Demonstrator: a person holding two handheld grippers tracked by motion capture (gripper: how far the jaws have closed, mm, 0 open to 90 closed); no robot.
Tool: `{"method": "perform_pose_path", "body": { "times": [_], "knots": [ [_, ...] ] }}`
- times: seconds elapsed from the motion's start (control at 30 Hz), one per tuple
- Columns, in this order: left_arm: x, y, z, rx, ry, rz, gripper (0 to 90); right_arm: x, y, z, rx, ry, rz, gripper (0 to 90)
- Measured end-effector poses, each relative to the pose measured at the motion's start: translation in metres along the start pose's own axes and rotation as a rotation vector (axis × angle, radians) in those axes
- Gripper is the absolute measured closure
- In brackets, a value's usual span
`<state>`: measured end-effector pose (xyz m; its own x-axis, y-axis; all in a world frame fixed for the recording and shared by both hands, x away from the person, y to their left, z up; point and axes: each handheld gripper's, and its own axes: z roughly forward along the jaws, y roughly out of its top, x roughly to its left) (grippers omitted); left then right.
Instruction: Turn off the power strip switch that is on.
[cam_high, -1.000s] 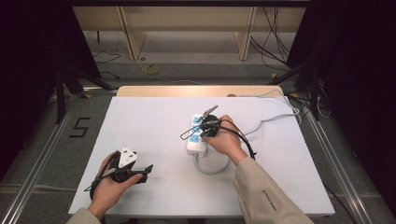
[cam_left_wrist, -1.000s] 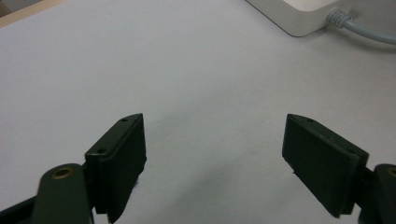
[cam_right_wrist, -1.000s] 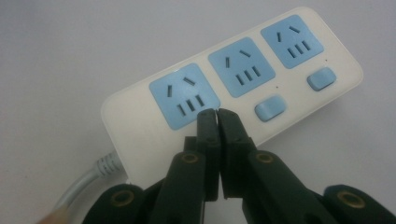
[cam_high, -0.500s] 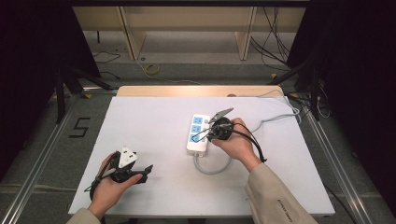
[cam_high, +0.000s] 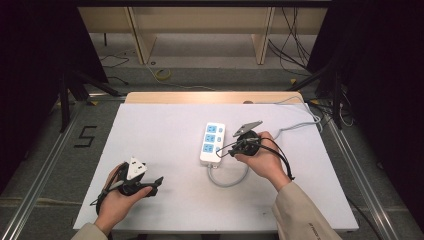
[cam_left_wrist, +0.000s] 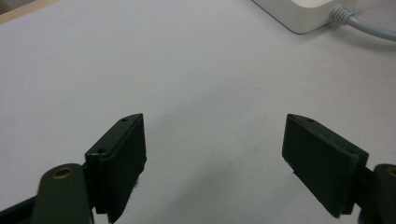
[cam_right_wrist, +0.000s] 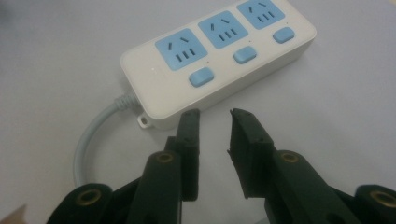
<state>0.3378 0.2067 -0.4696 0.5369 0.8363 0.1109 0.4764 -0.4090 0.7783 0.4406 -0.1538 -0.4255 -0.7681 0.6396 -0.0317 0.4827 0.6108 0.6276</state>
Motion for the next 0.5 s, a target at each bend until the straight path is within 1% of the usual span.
{"method": "perform_pose_path", "body": {
  "times": [0.03, 0.1, 0.17, 0.33, 0.4, 0.5],
  "knots": [
    [0.000, 0.000, 0.000, 0.000, 0.001, 0.000, 21.7, 0.000, -0.001, -0.001, -0.002, 0.000, 0.008, 72.1],
    [0.000, 0.000, 0.000, 0.000, 0.002, 0.000, 21.6, 0.000, -0.004, -0.003, -0.014, 0.001, 0.003, 70.8],
    [0.000, 0.000, 0.000, 0.000, 0.001, 0.000, 21.7, 0.000, -0.007, -0.006, -0.019, 0.001, 0.015, 69.9],
    [0.000, 0.000, 0.000, -0.002, 0.003, -0.002, 21.7, 0.000, -0.016, -0.013, -0.024, -0.003, 0.016, 67.7],
    [0.000, 0.000, 0.000, 0.002, 0.002, 0.002, 21.7, -0.001, -0.020, -0.016, -0.030, -0.003, 0.030, 66.9],
    [0.000, 0.000, 0.000, 0.001, 0.002, 0.001, 21.7, -0.002, -0.026, -0.020, -0.031, -0.003, 0.037, 66.1]
  ]
}}
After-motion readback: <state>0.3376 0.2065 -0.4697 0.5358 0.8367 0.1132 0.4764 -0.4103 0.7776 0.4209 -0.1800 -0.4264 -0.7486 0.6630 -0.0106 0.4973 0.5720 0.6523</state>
